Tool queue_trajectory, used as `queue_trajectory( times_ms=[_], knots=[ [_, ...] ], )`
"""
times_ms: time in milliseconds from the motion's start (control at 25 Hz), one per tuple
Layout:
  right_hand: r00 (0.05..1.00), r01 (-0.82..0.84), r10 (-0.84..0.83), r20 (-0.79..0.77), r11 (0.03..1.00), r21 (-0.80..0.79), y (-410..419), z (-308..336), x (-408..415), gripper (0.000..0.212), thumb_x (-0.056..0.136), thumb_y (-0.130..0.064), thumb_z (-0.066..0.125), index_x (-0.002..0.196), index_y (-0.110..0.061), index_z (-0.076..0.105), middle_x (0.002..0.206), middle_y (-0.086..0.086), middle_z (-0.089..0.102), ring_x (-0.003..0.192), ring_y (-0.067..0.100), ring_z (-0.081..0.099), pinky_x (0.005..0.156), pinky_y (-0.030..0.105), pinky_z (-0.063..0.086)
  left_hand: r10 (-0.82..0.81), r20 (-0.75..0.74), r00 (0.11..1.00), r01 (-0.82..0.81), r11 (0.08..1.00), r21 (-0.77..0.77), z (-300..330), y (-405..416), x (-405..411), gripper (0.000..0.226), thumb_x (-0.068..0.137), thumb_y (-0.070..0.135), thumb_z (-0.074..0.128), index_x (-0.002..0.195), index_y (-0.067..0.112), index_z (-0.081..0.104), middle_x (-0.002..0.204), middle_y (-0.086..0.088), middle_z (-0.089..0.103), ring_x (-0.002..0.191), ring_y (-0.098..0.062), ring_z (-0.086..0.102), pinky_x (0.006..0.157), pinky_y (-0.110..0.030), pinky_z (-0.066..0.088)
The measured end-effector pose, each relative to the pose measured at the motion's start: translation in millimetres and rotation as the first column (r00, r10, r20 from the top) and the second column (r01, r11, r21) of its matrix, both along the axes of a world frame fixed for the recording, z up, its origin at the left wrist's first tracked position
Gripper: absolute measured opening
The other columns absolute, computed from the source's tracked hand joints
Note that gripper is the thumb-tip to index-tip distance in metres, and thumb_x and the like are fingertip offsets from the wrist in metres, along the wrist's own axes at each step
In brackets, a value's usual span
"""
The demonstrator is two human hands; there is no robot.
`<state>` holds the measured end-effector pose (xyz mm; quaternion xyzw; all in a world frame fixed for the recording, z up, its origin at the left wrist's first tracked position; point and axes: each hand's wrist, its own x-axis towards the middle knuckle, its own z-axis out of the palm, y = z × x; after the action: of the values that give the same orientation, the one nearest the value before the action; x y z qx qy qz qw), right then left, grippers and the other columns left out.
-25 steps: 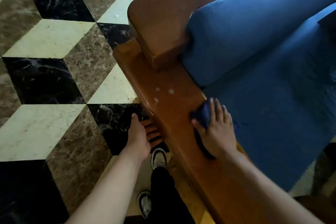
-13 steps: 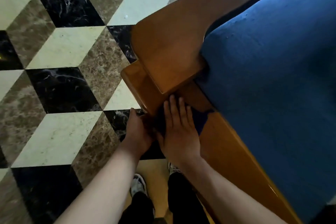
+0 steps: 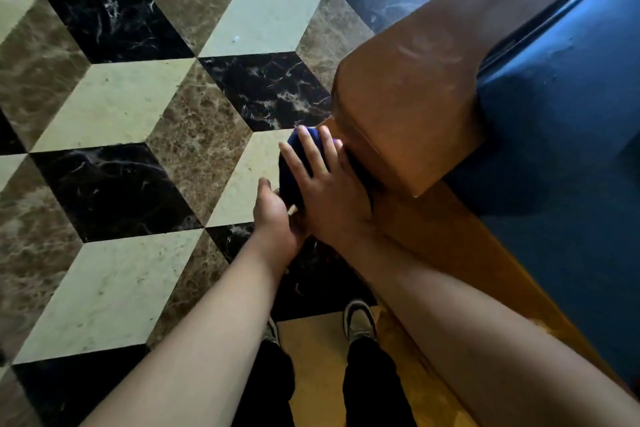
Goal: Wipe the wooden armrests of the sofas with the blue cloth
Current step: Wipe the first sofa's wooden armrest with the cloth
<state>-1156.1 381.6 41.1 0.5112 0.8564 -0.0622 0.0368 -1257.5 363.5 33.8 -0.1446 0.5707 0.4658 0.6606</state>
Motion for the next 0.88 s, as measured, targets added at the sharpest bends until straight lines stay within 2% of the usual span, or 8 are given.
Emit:
queue_trajectory(
  times_ms=[160,280,400,520,600,680,760,880],
  knots=[
    [0.998,0.052,-0.051,-0.026,0.998,0.034,22,3,-25,0.079,0.098,-0.051,0.049,0.165,-0.015,0.029,0.172,0.01,0.03,0.162,0.037,0.015,0.133,0.047,0.007,0.037,-0.036,0.999,-0.036,0.999,0.041,4,31,-23,0.067,0.097,0.067,0.031,0.121,0.018,0.069,0.126,-0.012,0.07,0.114,-0.032,0.065,0.09,-0.043,0.055],
    [0.999,0.049,-0.05,0.02,0.998,0.032,-42,2,38,0.084,0.098,-0.048,0.057,0.167,-0.014,0.023,0.175,0.01,0.021,0.163,0.033,0.014,0.132,0.048,0.014,-0.021,0.037,0.999,0.02,0.999,0.031,10,13,-9,0.065,0.098,0.065,0.033,0.121,0.011,0.06,0.134,-0.021,0.062,0.118,-0.036,0.064,0.1,-0.047,0.051],
    [0.942,0.333,-0.331,0.051,0.942,-0.046,-134,14,145,0.093,0.098,-0.075,0.041,0.169,-0.021,0.014,0.177,0.002,0.011,0.165,0.026,0.004,0.133,0.047,0.008,-0.036,0.102,0.994,0.037,0.999,-0.003,14,-21,23,0.063,0.101,0.062,0.032,0.12,0.008,0.057,0.123,-0.021,0.058,0.113,-0.033,0.057,0.099,-0.041,0.041],
    [0.625,0.778,-0.772,0.111,0.607,-0.163,-135,22,192,0.099,0.092,-0.088,0.017,0.169,-0.025,0.01,0.177,0.003,0.012,0.164,0.027,0.004,0.133,0.048,0.004,-0.158,0.121,0.98,0.162,0.986,-0.026,14,-55,58,0.07,0.102,0.063,0.028,0.134,0.005,0.053,0.129,-0.016,0.06,0.117,-0.032,0.058,0.099,-0.044,0.042],
    [0.39,0.919,-0.916,0.093,0.382,-0.1,-97,16,191,0.095,0.093,-0.085,0.019,0.161,-0.02,0.033,0.162,0.014,0.041,0.151,0.037,0.034,0.127,0.052,0.019,-0.193,0.144,0.971,0.204,0.977,-0.066,13,-77,80,0.075,0.102,0.063,0.029,0.149,0.006,0.044,0.144,-0.021,0.054,0.132,-0.039,0.052,0.11,-0.05,0.04],
    [0.301,0.954,-0.95,0.082,0.3,-0.029,-71,7,184,0.087,0.096,-0.079,0.02,0.143,-0.014,0.053,0.142,0.016,0.058,0.131,0.041,0.051,0.115,0.055,0.033,-0.217,0.152,0.964,0.232,0.968,-0.09,12,-96,99,0.076,0.103,0.063,0.029,0.153,0.007,0.037,0.152,-0.022,0.046,0.143,-0.041,0.042,0.116,-0.052,0.034],
    [0.415,0.909,-0.91,0.009,0.414,-0.048,-69,6,190,0.081,0.1,-0.074,0.02,0.14,-0.014,0.056,0.137,0.015,0.062,0.124,0.04,0.056,0.107,0.053,0.039,-0.225,0.159,0.961,0.244,0.963,-0.115,9,-118,119,0.071,0.102,0.063,0.03,0.143,0.007,0.047,0.142,-0.021,0.053,0.138,-0.043,0.046,0.11,-0.054,0.038],
    [0.714,0.685,-0.697,-0.062,0.715,-0.141,-103,12,237,0.073,0.101,-0.073,0.025,0.155,-0.027,0.043,0.14,0.007,0.062,0.125,0.032,0.058,0.106,0.048,0.043,-0.302,0.116,0.946,0.317,0.938,-0.143,6,-144,149,0.063,0.101,0.062,0.034,0.116,0.009,0.064,0.12,-0.021,0.068,0.108,-0.04,0.063,0.086,-0.05,0.051]
  ],
)
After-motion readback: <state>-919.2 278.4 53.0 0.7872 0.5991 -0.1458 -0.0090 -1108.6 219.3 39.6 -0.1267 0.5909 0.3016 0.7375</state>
